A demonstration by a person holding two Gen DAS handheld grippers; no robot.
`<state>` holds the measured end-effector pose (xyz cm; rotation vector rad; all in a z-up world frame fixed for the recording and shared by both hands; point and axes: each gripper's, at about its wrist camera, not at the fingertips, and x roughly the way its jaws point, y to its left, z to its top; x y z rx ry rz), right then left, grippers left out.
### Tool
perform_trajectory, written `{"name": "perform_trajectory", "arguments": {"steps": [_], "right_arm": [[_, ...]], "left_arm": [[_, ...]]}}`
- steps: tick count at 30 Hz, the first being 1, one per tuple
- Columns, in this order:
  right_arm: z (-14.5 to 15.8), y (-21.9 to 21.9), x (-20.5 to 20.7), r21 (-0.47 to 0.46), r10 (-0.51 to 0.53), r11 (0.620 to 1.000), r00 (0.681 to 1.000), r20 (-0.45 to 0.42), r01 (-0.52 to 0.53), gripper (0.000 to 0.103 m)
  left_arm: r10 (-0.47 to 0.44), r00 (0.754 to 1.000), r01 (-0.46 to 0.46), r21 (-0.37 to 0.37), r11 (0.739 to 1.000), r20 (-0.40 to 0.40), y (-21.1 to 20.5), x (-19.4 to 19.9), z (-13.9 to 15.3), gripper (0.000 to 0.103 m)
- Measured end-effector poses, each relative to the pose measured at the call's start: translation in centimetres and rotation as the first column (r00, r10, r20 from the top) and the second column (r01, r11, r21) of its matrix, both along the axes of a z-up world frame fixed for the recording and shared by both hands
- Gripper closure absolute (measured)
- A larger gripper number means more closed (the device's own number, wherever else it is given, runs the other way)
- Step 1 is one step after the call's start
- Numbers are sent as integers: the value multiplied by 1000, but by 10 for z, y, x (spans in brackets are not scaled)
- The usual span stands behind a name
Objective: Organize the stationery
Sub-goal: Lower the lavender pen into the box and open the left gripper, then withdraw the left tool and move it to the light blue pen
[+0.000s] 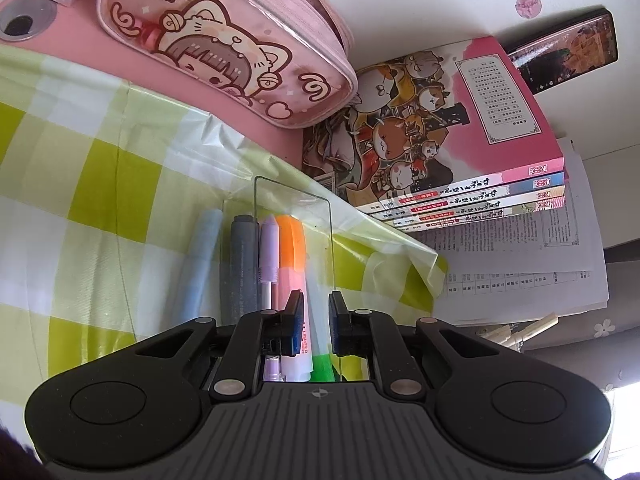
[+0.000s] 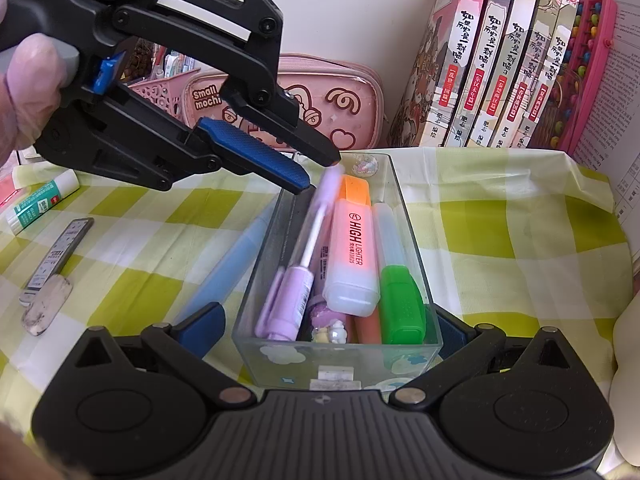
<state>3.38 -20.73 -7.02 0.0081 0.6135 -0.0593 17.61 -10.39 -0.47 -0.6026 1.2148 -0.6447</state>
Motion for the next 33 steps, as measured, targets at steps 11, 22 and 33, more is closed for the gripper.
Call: {"name": "perform_trajectory", "arguments": {"steps": [11, 22, 33], "right_arm": [[0, 0, 0, 0, 0, 1000, 1000, 0, 0, 2], [0, 0, 0, 0, 0, 1000, 1000, 1, 0, 2], [0, -1, 0, 0, 1, 1000, 1000, 1, -1, 2]], "left_arm": [[-13, 997, 8, 57, 998, 82, 15, -1, 11, 83], [-122, 955, 18, 358, 933, 269, 20, -10, 16, 35], [-296, 910, 98, 541, 835, 292, -4, -20, -8, 29]]}}
